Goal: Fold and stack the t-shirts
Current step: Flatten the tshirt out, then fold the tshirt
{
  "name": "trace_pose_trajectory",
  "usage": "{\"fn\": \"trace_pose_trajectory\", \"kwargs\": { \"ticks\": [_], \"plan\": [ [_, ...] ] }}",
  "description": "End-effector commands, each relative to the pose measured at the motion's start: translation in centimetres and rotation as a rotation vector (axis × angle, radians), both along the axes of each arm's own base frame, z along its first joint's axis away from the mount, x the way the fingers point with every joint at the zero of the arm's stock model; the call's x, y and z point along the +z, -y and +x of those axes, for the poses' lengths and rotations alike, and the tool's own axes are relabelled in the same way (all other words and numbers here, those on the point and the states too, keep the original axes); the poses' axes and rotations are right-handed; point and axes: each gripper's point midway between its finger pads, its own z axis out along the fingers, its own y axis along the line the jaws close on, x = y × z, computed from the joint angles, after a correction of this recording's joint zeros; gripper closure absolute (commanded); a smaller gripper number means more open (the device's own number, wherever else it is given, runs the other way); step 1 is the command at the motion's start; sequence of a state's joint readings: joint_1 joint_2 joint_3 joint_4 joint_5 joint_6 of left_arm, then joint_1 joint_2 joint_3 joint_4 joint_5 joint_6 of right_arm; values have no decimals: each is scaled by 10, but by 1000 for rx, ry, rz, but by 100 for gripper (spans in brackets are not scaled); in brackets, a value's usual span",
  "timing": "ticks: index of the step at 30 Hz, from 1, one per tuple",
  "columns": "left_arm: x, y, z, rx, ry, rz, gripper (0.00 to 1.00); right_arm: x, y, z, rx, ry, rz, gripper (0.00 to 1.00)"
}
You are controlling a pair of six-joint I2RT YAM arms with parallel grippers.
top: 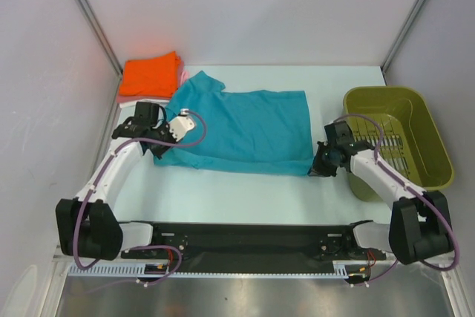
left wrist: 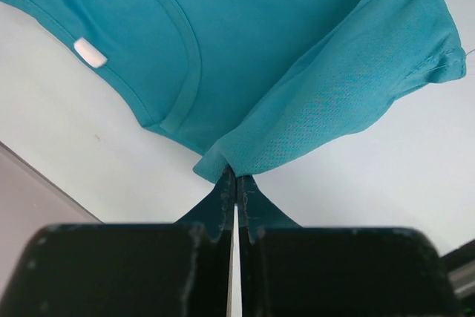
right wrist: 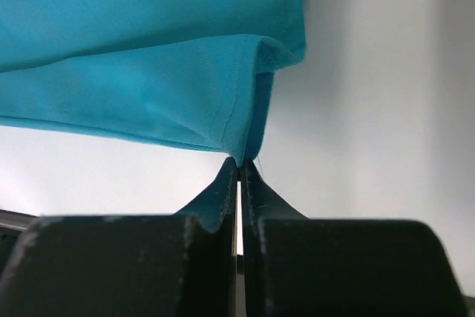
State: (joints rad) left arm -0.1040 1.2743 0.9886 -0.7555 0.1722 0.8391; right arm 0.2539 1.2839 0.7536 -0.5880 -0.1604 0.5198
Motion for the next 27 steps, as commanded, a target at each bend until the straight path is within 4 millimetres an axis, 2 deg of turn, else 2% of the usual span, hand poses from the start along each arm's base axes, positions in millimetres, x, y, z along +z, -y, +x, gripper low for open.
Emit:
{"fn": "trace_pose_trajectory", "kwargs": {
  "ticks": [1,4,5,7,9,10,11,13,14,16,17,19,20,21,22,23,24,25,27],
  "plan": [
    [3,1,-26,-22,-47,-29,100,14,8,-23,18,-28,-37,100],
    [1,1,-56,-37,-100,-41,100,24,8,-43,19,-54,-19,100],
    [0,0,-74,-45,-130,-37,100,25,9,-58,15,-100,-16,100],
    [-1,0,-94,-63,-162,-39,100,35,6,-79,26,-137,12,100],
    [3,0,-121,-85,-198,-45,100,49,2,-88,24,-134,40,100],
    [7,3,-128,-98,-201,-64,100,57,0,-97,31,-138,57,100],
    [14,4,-136,-111,-191,-66,100,65,-1,-97,27,-128,69,100],
    [22,6,-136,-110,-163,-78,100,72,-3,-98,39,-122,82,100],
    [29,7,-126,-96,-120,-86,100,72,-4,-94,46,-112,81,100],
    [30,9,-108,-77,-96,-98,100,70,-2,-77,61,-66,49,100],
    [35,10,-89,-52,-44,-111,100,62,-1,-68,57,-89,34,100],
    [35,13,-69,-38,-23,-121,100,62,0,-42,67,-26,8,100],
    [35,13,-47,-18,-1,-124,100,59,2,-33,57,-17,-5,100],
    [34,14,-37,-13,3,-125,100,53,6,-22,48,-16,-31,100],
    [24,15,-26,-4,-31,-124,100,54,6,-5,43,28,-34,100],
    [30,14,-7,13,13,-121,100,53,10,4,23,43,-38,100],
    [28,14,1,18,12,-119,100,46,13,13,7,36,-53,100],
    [17,15,10,26,-20,-115,100,48,13,26,2,74,-57,100],
    [20,12,33,44,11,-102,100,40,16,40,-13,77,-82,100]
  ]
}}
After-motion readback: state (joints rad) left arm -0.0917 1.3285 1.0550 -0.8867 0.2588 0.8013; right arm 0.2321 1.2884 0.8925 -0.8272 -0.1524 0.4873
